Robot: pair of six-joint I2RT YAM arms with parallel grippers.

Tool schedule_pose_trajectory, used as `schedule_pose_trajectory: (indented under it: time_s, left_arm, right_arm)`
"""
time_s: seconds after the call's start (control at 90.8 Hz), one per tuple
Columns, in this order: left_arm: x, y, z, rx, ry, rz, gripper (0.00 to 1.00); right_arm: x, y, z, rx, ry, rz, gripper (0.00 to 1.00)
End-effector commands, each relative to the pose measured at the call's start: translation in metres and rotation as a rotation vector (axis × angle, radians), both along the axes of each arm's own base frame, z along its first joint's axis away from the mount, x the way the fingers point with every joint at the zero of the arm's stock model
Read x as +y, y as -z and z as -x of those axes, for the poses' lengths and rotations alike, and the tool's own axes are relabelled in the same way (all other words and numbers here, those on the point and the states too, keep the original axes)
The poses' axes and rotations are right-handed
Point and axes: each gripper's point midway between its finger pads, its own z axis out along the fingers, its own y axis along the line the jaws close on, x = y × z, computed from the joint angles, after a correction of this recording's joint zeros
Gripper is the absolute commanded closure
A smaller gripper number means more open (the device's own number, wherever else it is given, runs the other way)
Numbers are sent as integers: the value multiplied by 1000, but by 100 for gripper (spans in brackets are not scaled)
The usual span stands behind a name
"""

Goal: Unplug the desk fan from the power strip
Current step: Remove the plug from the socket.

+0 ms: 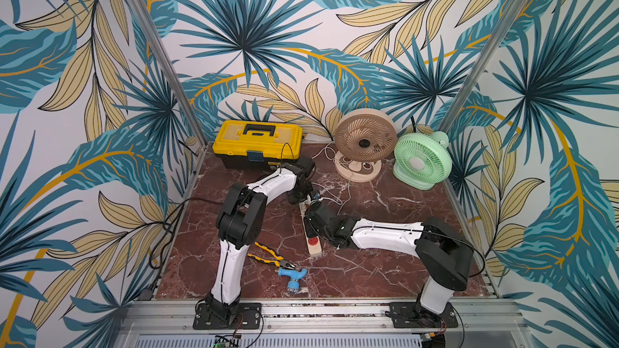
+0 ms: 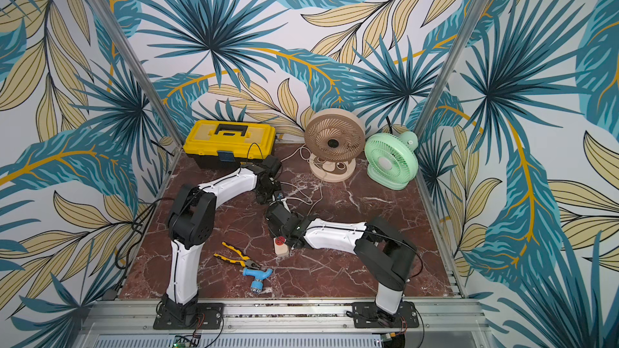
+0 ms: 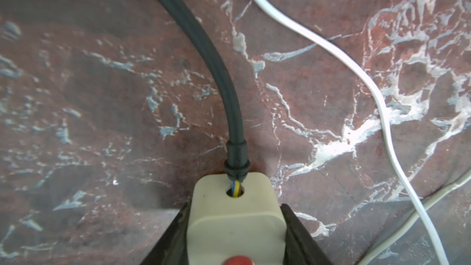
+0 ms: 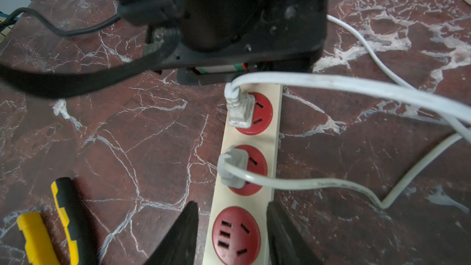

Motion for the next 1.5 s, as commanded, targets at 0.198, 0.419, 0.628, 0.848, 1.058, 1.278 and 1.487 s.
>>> schedule_pose_trajectory:
  time_s: [0.198,0.419,0.628,0.848,1.058,1.278,1.487]
  left_arm:
    - [26,44,40,196,18,-154,100]
    - [27,49,42,217,26,-173,100]
    - [28,51,41,225,31,-182,100]
    - [28,51,40,226,35,-186,100]
    - [29,51,40,226,37,-194,100]
    - [30,53,41,232,36,-200,100]
    - [31,56,43,240,35,-206,100]
  right_arm:
    - [13,-12,-16,-25,26,28,55]
    - [9,1,-17,18,50,82,56]
    - [7,8,-18,27,67,116,60]
    - [6,17,-17,52,66,147,64]
    - [6,27,-16,81,76,165,65]
    - [6,33,-17,87,80,185,65]
    - [7,38,-16,116,77,198,66]
